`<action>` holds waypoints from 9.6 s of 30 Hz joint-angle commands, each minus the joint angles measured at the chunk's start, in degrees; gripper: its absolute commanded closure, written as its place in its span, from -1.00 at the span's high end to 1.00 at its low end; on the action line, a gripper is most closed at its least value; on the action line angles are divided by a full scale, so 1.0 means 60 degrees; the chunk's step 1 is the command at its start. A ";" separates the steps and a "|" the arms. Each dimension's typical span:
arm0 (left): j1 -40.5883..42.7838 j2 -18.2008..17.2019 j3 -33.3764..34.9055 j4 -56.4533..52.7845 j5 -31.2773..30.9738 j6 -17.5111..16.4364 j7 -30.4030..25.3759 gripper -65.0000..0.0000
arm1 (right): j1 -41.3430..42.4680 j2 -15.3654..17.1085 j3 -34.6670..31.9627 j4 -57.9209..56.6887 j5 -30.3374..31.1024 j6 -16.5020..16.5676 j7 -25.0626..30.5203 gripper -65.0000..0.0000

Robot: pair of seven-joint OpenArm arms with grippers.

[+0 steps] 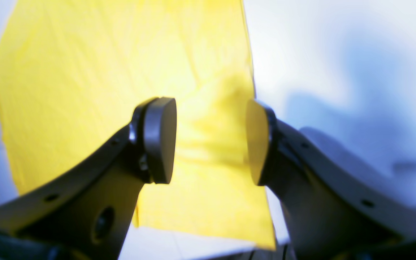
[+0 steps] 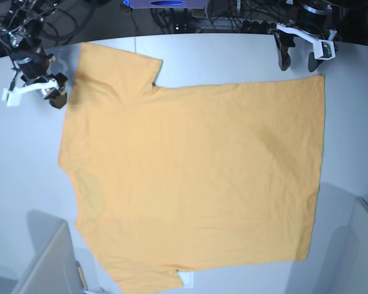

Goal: Fold the T-shirt properly
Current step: 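Move both grippers down to the shoulder corners of the yellow T-shirt, then close both grippers on the shoulder corners and lift them slightly, then pull the held shoulder corners apart with both grippers to spread the shirt, then open the left gripper and raise it off the shirt corner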

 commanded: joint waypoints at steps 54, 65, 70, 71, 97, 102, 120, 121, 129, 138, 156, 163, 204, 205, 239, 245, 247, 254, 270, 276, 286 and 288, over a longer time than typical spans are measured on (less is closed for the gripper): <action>-0.2441 0.0591 -0.4030 -0.3078 -0.5495 -0.1034 0.4275 0.58 | -0.0145 0.0383 -0.1985 -0.2842 0.0175 0.1445 -0.1346 -1.00; -0.4053 0.1456 -0.4601 -0.3591 -0.4455 -0.1034 0.6429 0.06 | -0.0189 0.0427 -0.1985 -0.2842 0.0175 0.1445 -0.1361 -1.00; -0.4288 0.1514 -0.4484 -0.3605 -0.4484 -0.1034 0.6502 -0.05 | -0.0189 0.0427 -0.1985 -0.2842 0.0175 0.1445 -0.1346 -1.00; -0.4317 0.1514 -0.4484 -0.3664 -0.4498 -0.1034 0.6502 -0.05 | -0.0204 0.0427 -0.1985 -0.2842 0.0175 0.1445 -0.1346 -1.00; -0.3936 0.1617 -0.4850 -0.3004 -0.4440 -0.1020 0.6502 -1.00 | -0.0629 0.0368 -0.1971 -0.1582 0.0233 0.1475 -0.1346 -1.00; -0.3394 0.1617 -0.5407 -0.1906 -0.4440 -0.1020 0.6502 -1.00 | -0.1083 0.0353 -0.1985 -0.0703 0.0248 0.1489 -0.1361 -1.00; -0.2500 0.1631 -0.5466 -0.0587 -0.4440 -0.1020 0.6502 -1.00 | -0.1435 0.0954 -0.2088 0.0015 0.3266 0.1812 -0.1448 -1.00; -0.2515 0.1617 -0.5466 -0.0543 -0.4440 -0.1020 0.6502 -1.00 | -0.1347 0.1013 -0.2102 0.0000 0.3369 0.1812 -0.1463 -1.00; -0.2910 0.1617 -0.5392 -0.0499 -0.4440 -0.0990 0.6516 -1.00 | -0.0175 0.0910 -0.2088 -0.0015 0.3354 0.1782 -0.2445 -1.00; -0.3687 0.1661 -0.5378 -0.0499 -0.3048 -0.0976 0.6795 -1.00 | 0.0470 0.0983 -0.2088 -0.0073 0.3354 0.1343 -0.2459 -1.00; -0.5489 0.1617 -0.5392 -0.0543 -0.2989 -0.0976 0.7864 -1.00 | 0.2507 0.1013 -0.2014 -0.0571 0.3354 0.1343 -0.2474 -1.00; -0.6104 0.1617 -0.5392 -0.0616 -0.2960 -0.0976 0.7864 -1.00 | 0.3166 0.0954 -0.2073 -0.1436 0.3354 0.1343 -0.2445 -1.00; -0.9269 0.0298 -0.3151 -0.4308 -0.1466 -0.1005 0.7806 -1.00 | 0.7195 0.2141 -0.5091 -0.7253 0.1054 0.1372 0.0251 -1.00; -0.9328 0.0298 -0.3077 -0.4323 -0.1290 -0.1005 0.7806 -1.00 | 0.7283 0.2229 -0.5267 -0.7399 0.1054 0.1372 0.0383 -1.00; -1.0192 0.0298 -0.2960 -0.4895 -0.0997 -0.1020 0.7806 -1.00 | 0.8368 0.2551 -0.6513 -0.9026 0.1025 0.1284 0.1335 -0.56; -1.0368 0.0298 -0.3033 -0.5202 -0.0997 -0.1020 0.7776 -0.55 | 0.8075 0.2566 -0.5355 -0.9026 0.1025 0.1270 0.1716 -0.33; -1.0661 0.0283 -0.3048 -0.5627 -0.0997 -0.1020 0.7776 -0.24 | 0.7987 0.2566 -0.4798 -0.8996 0.1025 0.1270 0.1702 -0.33; -1.1071 0.0283 -0.3077 -0.5847 -0.1070 -0.1034 0.7776 0.65 | 0.6771 0.2668 -0.3875 -0.6989 0.1054 -0.0928 0.1775 -0.32; -0.7379 0.0679 -0.6096 -0.1993 -0.1085 -0.2705 0.7791 0.71 | 0.2653 0.0427 -0.1824 -0.2520 0.2109 -0.3463 0.2727 0.07; -0.6456 0.0972 -0.7341 -0.1862 -0.1055 -0.3804 0.7791 0.66 | 0.1994 0.0178 -0.1824 -0.2520 0.2534 -0.3492 0.2815 0.07; -0.5914 0.1031 -0.7751 -0.1876 -0.1085 -0.3833 0.7850 -0.82 | 0.2302 -0.0028 -0.1677 -0.3868 0.2519 -0.3492 0.3445 0.07; -0.5870 0.1031 -0.7751 -0.1876 -0.1085 -0.3833 0.7850 -0.93 | 0.2521 -0.0013 -0.1634 -0.4308 0.2519 -0.3492 0.3445 0.07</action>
